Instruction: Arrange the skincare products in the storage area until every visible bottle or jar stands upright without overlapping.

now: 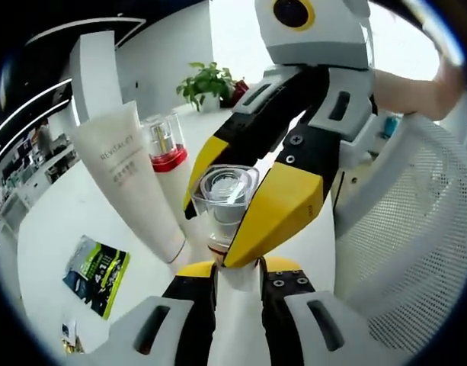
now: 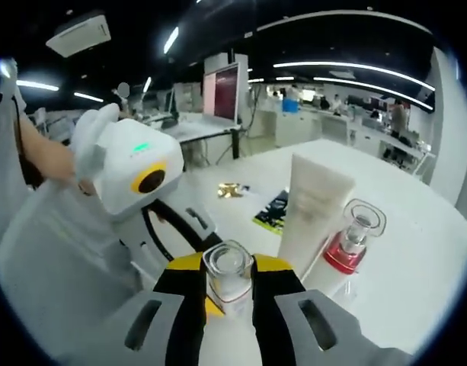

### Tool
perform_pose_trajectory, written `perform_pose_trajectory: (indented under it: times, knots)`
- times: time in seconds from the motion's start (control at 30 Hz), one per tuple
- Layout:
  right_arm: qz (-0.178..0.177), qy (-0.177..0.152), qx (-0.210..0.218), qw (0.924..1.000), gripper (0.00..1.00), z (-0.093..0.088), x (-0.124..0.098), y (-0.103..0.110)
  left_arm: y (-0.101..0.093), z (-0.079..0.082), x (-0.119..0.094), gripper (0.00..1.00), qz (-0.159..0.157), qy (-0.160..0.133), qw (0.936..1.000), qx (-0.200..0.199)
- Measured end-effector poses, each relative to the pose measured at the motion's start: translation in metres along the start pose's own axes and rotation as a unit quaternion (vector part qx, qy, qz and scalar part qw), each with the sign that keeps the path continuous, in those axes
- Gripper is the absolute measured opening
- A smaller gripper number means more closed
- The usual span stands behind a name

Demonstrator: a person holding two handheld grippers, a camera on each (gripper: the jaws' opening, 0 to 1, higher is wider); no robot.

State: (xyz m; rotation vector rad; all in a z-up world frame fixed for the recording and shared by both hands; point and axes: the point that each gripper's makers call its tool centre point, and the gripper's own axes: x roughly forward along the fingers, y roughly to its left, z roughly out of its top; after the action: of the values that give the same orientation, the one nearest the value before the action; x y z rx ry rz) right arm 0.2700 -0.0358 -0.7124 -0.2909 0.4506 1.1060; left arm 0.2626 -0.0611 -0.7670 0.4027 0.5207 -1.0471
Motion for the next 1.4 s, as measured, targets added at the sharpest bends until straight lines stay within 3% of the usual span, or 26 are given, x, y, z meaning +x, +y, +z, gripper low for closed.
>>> perform_pose_trajectory:
  times: [0.83,1.4]
  knots:
    - [0.004,0.032,-0.006,0.9995,0.23,-0.02,0.007,0.002,-0.001,-0.019,0.008,0.17,0.003,0.022,0.9997,0.002]
    - [0.0,0.04,0.006,0.9992,0.27,-0.023,0.006,-0.001,0.0,-0.016,0.009,0.21,0.005,0.013,0.9999,0.004]
